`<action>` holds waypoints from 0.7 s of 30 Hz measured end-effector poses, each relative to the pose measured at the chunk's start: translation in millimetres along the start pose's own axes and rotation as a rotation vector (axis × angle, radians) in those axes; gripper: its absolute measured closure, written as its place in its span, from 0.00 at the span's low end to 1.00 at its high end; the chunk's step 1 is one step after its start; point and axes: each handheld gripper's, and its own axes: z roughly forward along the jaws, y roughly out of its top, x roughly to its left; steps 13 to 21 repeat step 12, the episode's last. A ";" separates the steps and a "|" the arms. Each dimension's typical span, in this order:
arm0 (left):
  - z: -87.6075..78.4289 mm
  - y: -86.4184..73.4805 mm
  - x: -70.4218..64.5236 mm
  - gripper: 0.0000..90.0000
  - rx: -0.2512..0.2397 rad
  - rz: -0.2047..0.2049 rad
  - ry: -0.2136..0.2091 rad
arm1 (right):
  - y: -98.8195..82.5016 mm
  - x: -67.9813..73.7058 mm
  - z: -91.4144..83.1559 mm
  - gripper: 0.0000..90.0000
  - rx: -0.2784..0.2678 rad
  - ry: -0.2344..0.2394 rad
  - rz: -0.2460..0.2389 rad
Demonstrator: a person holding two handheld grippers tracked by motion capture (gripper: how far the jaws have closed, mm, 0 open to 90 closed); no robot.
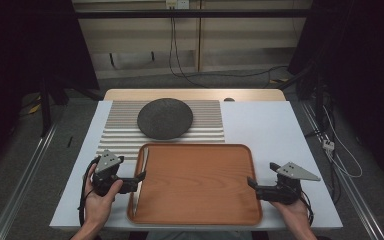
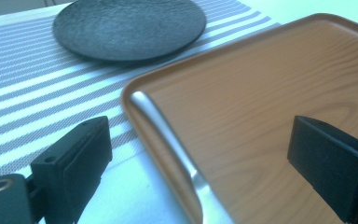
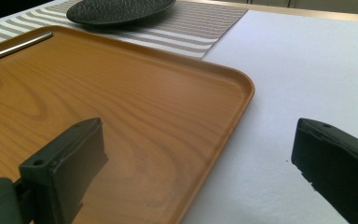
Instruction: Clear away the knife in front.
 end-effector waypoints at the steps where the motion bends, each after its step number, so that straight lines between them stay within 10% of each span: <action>1: -0.1 -3.8 1.2 0.07 0.008 0.000 0.008 | 0.0 -0.1 -0.2 0.03 0.000 0.001 -0.002; 21: -3.5 -9.7 4.4 0.07 -0.008 -0.017 0.007 | -0.3 -1.8 -0.5 0.03 0.000 0.000 0.001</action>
